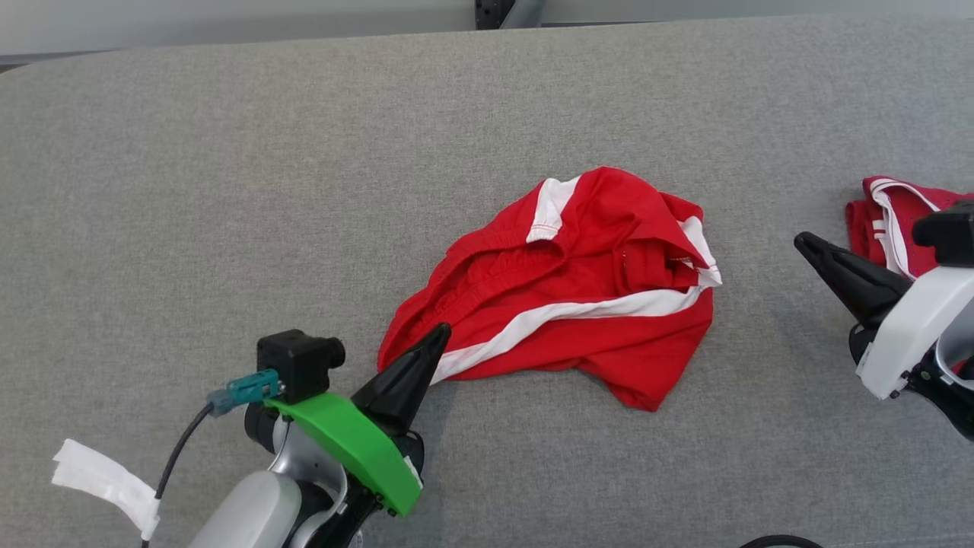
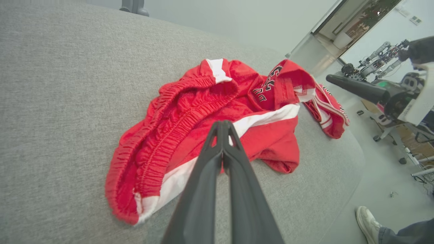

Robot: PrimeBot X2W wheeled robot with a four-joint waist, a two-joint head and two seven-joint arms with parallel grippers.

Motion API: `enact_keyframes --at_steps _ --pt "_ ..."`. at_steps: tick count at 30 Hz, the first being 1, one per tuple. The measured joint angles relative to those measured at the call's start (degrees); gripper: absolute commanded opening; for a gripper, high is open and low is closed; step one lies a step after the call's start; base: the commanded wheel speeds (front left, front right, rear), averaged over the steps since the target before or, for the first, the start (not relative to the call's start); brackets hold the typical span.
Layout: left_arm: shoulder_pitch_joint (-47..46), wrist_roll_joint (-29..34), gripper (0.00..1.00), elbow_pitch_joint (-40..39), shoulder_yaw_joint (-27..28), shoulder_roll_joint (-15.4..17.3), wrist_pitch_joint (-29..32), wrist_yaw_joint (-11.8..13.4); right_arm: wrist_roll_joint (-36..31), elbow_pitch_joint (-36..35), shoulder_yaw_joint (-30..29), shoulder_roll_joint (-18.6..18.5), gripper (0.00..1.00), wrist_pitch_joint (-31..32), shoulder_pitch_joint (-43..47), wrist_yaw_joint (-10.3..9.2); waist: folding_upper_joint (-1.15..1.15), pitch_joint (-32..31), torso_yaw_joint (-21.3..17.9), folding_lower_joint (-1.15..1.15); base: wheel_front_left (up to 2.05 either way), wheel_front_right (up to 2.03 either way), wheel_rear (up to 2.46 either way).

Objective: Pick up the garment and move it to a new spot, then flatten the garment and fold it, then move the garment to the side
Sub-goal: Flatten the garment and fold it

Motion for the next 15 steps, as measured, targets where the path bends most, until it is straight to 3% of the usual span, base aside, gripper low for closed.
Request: enact_keyframes --at_steps 3,7,15 --pt "1.55 -1.67 0.00 -2.36 1.20 0.74 0.81 1.03 1.16 -1.63 -0.34 -0.83 0.00 -0.35 1.70 0.00 0.00 -0.60 -0.76 0.00 0.00 0.00 0.00" --pt "2.83 0.53 0.00 -2.36 1.11 3.87 1.58 2.54 0.93 -2.52 0.26 -0.48 0.00 -0.09 3.33 0.00 0.00 -0.91 -1.88 0.00 0.00 0.00 0.00" --pt "3.66 1.59 0.00 -3.19 0.89 4.23 1.08 3.52 -1.53 -2.30 -0.67 1.40 0.00 -2.25 4.93 0.00 0.00 -0.49 -2.41 0.00 0.00 0.00 0.00"
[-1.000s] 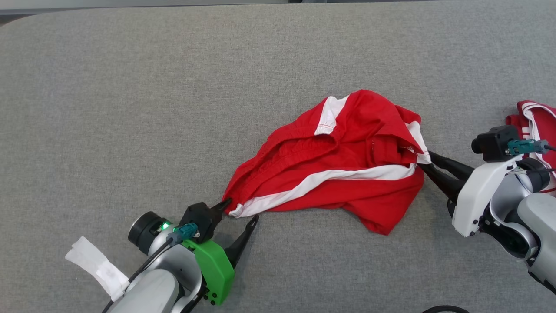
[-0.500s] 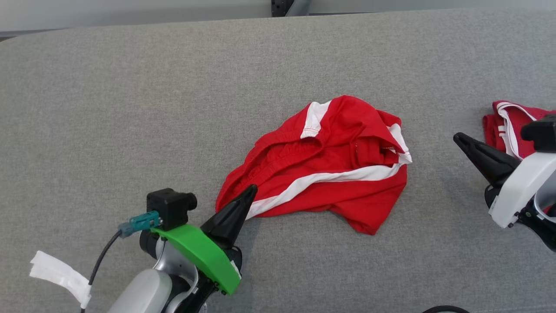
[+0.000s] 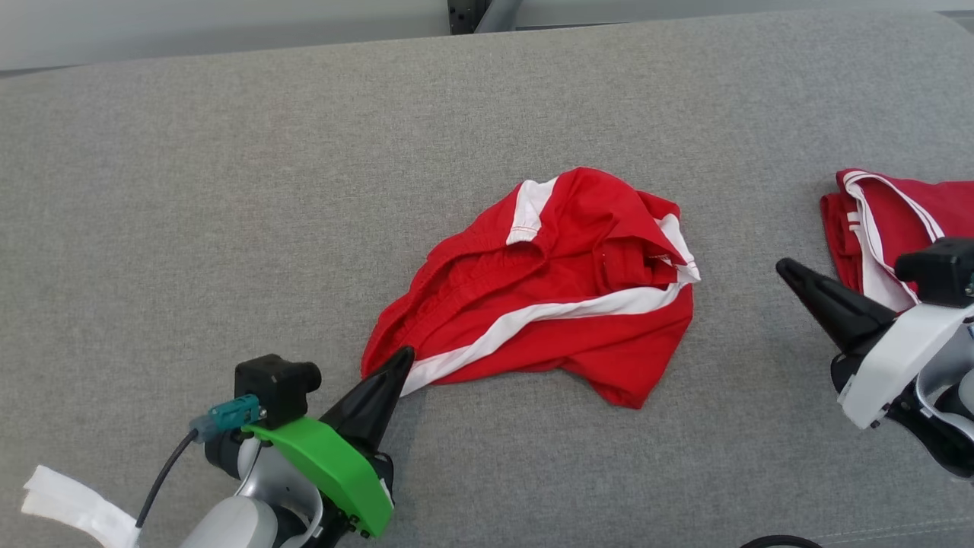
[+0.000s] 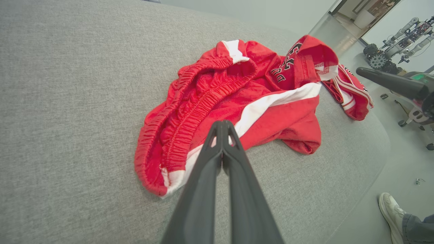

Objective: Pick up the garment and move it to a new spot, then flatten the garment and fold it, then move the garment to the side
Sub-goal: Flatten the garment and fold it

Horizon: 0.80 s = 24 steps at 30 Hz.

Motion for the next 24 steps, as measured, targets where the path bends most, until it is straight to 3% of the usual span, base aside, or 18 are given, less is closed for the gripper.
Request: enact_keyframes --at_steps 1,2,3,4,5,9,12,17,24 --pt "0.03 0.52 0.00 0.05 -0.01 0.09 -0.54 0.14 -1.29 0.56 -0.92 0.29 0.18 -1.76 0.18 0.00 0.00 -0.07 0.03 0.00 0.00 0.00 0.00" --pt "0.10 1.15 0.09 0.08 0.09 0.10 -1.53 0.57 -2.75 1.30 -2.08 0.81 0.73 -3.86 0.28 0.00 0.00 -0.23 0.07 0.00 0.00 0.00 0.00" --pt "0.25 1.71 0.40 0.10 0.46 0.02 -3.14 1.11 -4.55 2.14 -3.37 1.47 1.00 -5.97 0.42 0.00 0.00 -0.45 0.10 0.00 0.00 0.00 0.00" --pt "0.42 2.49 0.83 0.12 1.02 -0.15 -5.11 1.74 -6.79 3.31 -4.81 2.30 1.00 -7.98 0.65 0.00 0.00 -0.73 0.13 0.00 0.00 0.00 0.00" --pt "0.73 3.43 1.00 0.19 1.72 -0.36 -7.27 2.21 -9.43 4.61 -6.60 3.32 1.00 -9.27 1.04 0.00 0.00 -1.05 0.13 0.00 0.00 0.00 0.00" --pt "3.60 4.26 1.00 1.59 4.71 -1.91 -15.70 4.60 -18.82 7.73 -14.84 9.26 1.00 -11.22 4.92 0.00 0.00 -2.74 0.16 0.00 0.00 0.00 0.00" --pt "6.03 6.27 1.00 2.77 5.89 -1.96 -18.96 5.79 -25.63 6.01 -22.57 15.10 1.00 -11.47 9.39 0.00 0.00 -4.38 0.25 0.00 0.00 0.00 0.00" --pt "9.56 11.46 1.00 4.67 8.35 -2.13 -20.60 7.15 -36.23 0.05 -33.52 23.72 1.00 -11.52 19.45 0.00 0.00 -7.33 0.80 0.00 0.00 0.00 0.00" --pt "14.62 19.37 1.00 6.27 13.84 -3.61 -20.79 6.95 -44.31 -4.20 -39.78 32.08 1.00 -11.52 29.00 0.00 0.00 -11.22 2.46 0.00 0.00 0.00 0.00"
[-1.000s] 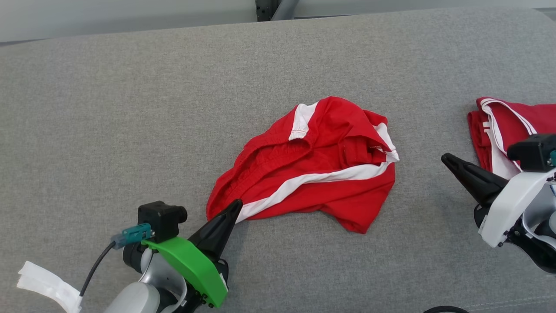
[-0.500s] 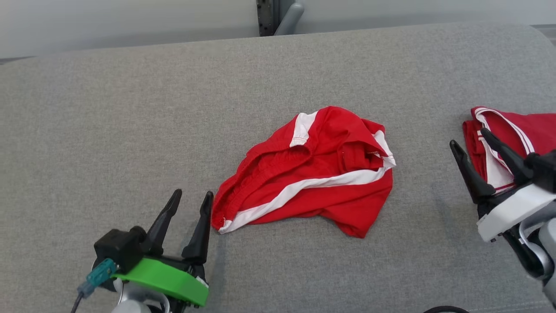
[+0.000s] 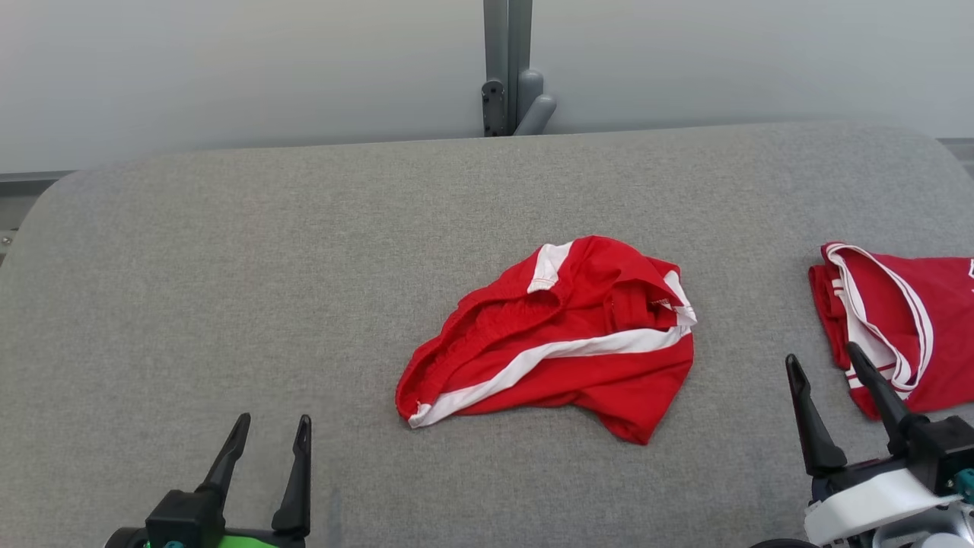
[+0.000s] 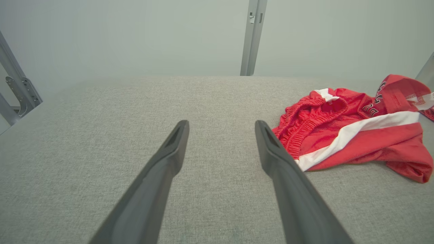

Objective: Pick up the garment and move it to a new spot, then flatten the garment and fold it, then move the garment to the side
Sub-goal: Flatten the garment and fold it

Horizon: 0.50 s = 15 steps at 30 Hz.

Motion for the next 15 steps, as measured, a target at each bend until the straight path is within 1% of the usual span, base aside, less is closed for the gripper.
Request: enact_keyframes --at_steps 3,4,6,11,12,15 --pt "2.17 2.69 1.00 0.21 3.12 -1.35 0.00 -1.12 -1.58 -0.63 -0.80 2.22 1.00 0.00 2.19 0.00 0.00 -1.28 0.49 0.00 0.00 0.00 0.00" --pt "3.29 4.19 1.00 0.11 5.25 -2.22 0.00 -1.97 -1.90 -1.16 -1.60 3.49 1.00 0.00 2.95 0.00 0.00 -1.81 0.74 0.00 0.00 0.00 0.00" --pt "4.32 5.64 1.00 0.07 7.10 -3.12 0.00 -2.94 -2.27 -1.36 -1.85 4.28 1.00 0.00 3.43 0.00 0.00 -1.98 0.87 0.00 0.00 0.00 0.00" --pt "4.78 8.13 1.00 0.23 10.53 -5.48 0.00 -5.78 -2.56 -1.05 -1.69 5.15 1.00 0.00 3.85 0.00 0.00 -1.40 0.75 0.00 0.00 0.00 0.00" --pt "4.73 9.20 1.00 0.54 11.32 -6.21 0.00 -6.80 -2.55 -0.80 -1.52 5.17 1.00 0.00 3.80 0.00 0.00 -1.10 0.70 0.00 0.00 0.00 0.00" --pt "4.28 10.26 1.00 0.86 11.77 -7.22 0.00 -8.08 -1.58 0.23 -0.44 5.00 1.00 0.00 3.37 0.00 0.00 -0.53 0.60 0.00 0.00 0.00 0.00"
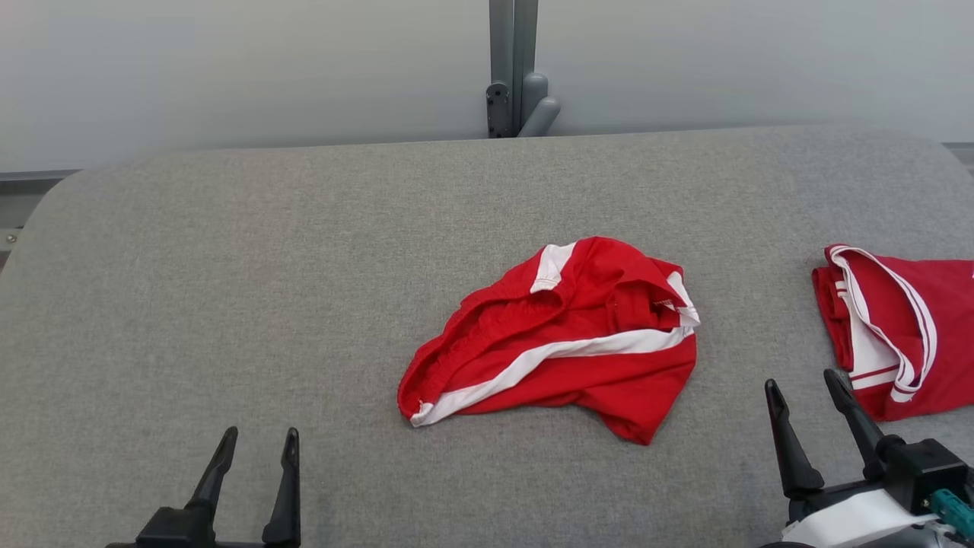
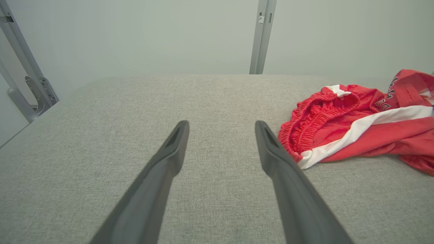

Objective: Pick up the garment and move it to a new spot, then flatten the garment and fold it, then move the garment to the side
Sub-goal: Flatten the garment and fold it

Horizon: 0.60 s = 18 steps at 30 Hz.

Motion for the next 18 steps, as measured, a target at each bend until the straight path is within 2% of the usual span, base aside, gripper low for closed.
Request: enact_keyframes --at_steps 3,7,13,18 --pt "-1.25 0.25 1.00 2.18 -1.96 -0.56 -0.07 -1.32 3.10 2.24 3.33 -2.25 1.00 0.00 -2.53 0.00 0.00 1.08 -0.25 0.00 0.00 0.00 0.00" --pt "-6.32 0.77 1.00 4.37 -8.13 -0.14 2.43 -2.42 6.25 6.97 10.37 -9.51 1.00 0.18 -9.95 0.00 0.00 3.47 -0.61 0.00 0.00 0.00 0.00" --pt "-14.54 -0.13 1.00 4.87 -15.49 0.15 8.88 -2.67 13.68 11.98 25.29 -19.04 1.00 7.10 -23.35 0.00 0.00 8.20 -0.97 0.00 0.00 0.00 0.00" --pt "-18.58 -1.40 1.00 5.95 -18.56 1.22 10.94 -2.69 19.35 15.05 35.02 -24.08 1.00 9.92 -31.74 0.01 0.00 12.01 -0.93 0.00 0.00 0.00 0.00"
